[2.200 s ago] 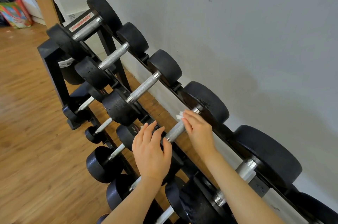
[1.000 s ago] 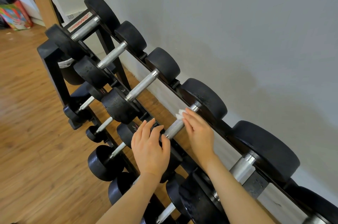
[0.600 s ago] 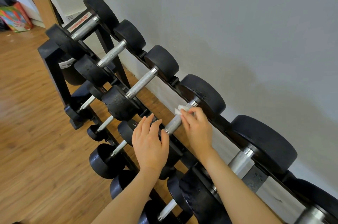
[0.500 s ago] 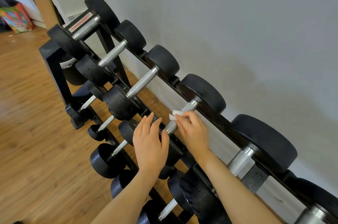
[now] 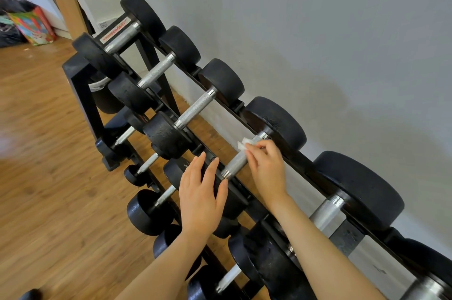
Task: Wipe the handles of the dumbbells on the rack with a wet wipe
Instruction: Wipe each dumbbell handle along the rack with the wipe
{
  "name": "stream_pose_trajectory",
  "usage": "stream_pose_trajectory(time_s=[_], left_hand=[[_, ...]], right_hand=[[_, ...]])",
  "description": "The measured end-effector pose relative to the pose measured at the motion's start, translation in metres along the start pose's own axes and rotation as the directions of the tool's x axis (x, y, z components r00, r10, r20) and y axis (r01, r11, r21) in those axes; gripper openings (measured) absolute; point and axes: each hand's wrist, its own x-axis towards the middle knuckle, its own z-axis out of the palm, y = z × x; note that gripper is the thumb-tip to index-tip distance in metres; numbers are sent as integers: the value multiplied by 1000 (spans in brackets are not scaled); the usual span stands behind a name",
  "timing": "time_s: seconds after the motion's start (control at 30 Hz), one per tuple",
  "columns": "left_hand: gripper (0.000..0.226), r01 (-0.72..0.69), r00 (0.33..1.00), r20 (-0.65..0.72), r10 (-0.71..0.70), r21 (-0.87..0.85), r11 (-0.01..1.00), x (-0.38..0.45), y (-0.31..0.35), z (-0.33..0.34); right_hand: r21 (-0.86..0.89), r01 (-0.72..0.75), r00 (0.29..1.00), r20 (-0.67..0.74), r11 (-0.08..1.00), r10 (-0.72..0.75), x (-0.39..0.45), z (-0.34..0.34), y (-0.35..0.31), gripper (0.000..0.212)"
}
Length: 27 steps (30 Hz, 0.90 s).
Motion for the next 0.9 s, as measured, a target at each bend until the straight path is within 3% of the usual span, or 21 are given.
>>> stream_pose_trajectory(time_s=[0.13,0.2,0.27,0.37,0.43,0.53,0.67,0.9], left_hand=[[52,-9,1000,-6,9,18,1000,0,0,-1],[52,-15,1000,-7,15,20,1000,1,0,-1],[52,-13,1000,-7,13,20,1000,1,0,-1],[52,-13,1000,-2,13,23,1000,1,0,-1],[52,-16,1000,-2,16,27,1000,1,0,-1],[52,-18,1000,-8,19,27,999,1,-1,0],[53,-16,1000,-10,16,29,999,1,-1,1],[52,-13,1000,-14,13,27,1000,1,-1,1]], right_hand=[[19,40,993,111,999,-42,-4,2,-3,25],[18,-14,987,162,1000,11,-1,5,-2,35],[16,-92,988,125,996,90,6,3,2,37],[4,-69,998,14,998,69,6,-5,3,27],[84,-115,992,58,990,110,-3,-5,-2,28],[71,-66,994,92,995,59,-14,1,-4,36],[-28,39,999,4,999,-39,-8,-6,5,25],[8,87,995,51,996,-87,-16,-2,2,29]])
